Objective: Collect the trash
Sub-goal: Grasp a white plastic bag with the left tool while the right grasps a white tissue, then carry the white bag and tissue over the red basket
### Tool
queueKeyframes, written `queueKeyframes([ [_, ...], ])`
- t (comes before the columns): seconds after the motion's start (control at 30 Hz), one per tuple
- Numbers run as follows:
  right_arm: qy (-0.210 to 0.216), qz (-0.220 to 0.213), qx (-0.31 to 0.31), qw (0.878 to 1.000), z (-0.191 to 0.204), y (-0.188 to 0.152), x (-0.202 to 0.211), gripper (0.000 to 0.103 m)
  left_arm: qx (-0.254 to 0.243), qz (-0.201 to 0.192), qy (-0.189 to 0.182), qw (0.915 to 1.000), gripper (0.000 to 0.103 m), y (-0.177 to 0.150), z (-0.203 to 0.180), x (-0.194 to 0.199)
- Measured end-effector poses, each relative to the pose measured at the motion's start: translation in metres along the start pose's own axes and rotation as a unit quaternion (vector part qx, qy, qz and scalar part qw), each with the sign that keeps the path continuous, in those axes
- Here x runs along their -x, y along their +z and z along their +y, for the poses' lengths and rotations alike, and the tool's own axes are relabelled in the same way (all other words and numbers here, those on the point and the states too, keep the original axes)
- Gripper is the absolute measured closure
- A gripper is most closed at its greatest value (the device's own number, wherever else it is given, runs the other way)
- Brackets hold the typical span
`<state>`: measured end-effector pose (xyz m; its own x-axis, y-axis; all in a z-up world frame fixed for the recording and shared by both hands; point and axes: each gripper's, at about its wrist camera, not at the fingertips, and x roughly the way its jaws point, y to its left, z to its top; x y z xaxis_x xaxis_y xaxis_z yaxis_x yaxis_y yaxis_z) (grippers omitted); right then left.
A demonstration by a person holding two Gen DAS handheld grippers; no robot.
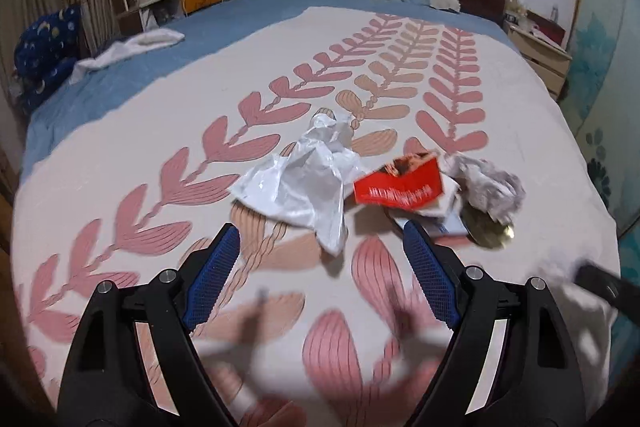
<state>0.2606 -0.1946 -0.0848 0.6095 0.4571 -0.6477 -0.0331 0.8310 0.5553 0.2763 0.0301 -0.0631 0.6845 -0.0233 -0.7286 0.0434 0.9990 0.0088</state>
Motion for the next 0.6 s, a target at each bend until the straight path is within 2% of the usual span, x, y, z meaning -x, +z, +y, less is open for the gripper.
queueKeyframes([
  [0.13,0.013,0.013,-0.002,1.0,-0.009,-0.005,0.011,0.096,0.043,0.013,-0.028,0.9986,0.021,0.009,0.014,-0.025],
  [0.17,0.013,0.015,0.0,1.0,-0.01,-0.006,0.012,0.096,0.048,0.017,-0.03,0.9982,0.028,0.01,0.015,-0.03],
  [0.2,0.012,0.017,0.003,1.0,-0.011,-0.006,0.014,0.096,0.052,0.023,-0.034,0.9978,0.049,0.01,0.017,-0.034],
  [0.23,0.013,0.018,0.006,1.0,-0.012,-0.006,0.016,0.096,0.056,0.036,-0.036,0.9971,0.063,0.009,0.018,-0.04],
  [0.27,0.014,0.018,0.007,1.0,-0.012,-0.006,0.018,0.096,0.06,0.046,-0.035,0.9965,0.087,0.008,0.02,-0.044],
  [0.33,0.017,0.018,0.009,1.0,-0.014,-0.006,0.023,0.096,0.071,0.051,-0.033,0.9956,0.091,0.006,0.023,-0.045],
  [0.4,0.018,0.016,0.01,1.0,-0.014,-0.007,0.028,0.096,0.086,0.036,-0.037,0.995,0.097,0.005,0.027,-0.036],
  [0.5,0.016,0.008,0.017,1.0,-0.015,-0.011,0.042,0.096,0.095,-0.005,-0.036,0.9948,0.098,-0.001,0.025,-0.001],
  [0.6,0.014,-0.005,0.017,1.0,-0.017,-0.018,0.06,0.096,0.094,-0.018,-0.045,0.9943,0.098,-0.006,0.017,0.036],
])
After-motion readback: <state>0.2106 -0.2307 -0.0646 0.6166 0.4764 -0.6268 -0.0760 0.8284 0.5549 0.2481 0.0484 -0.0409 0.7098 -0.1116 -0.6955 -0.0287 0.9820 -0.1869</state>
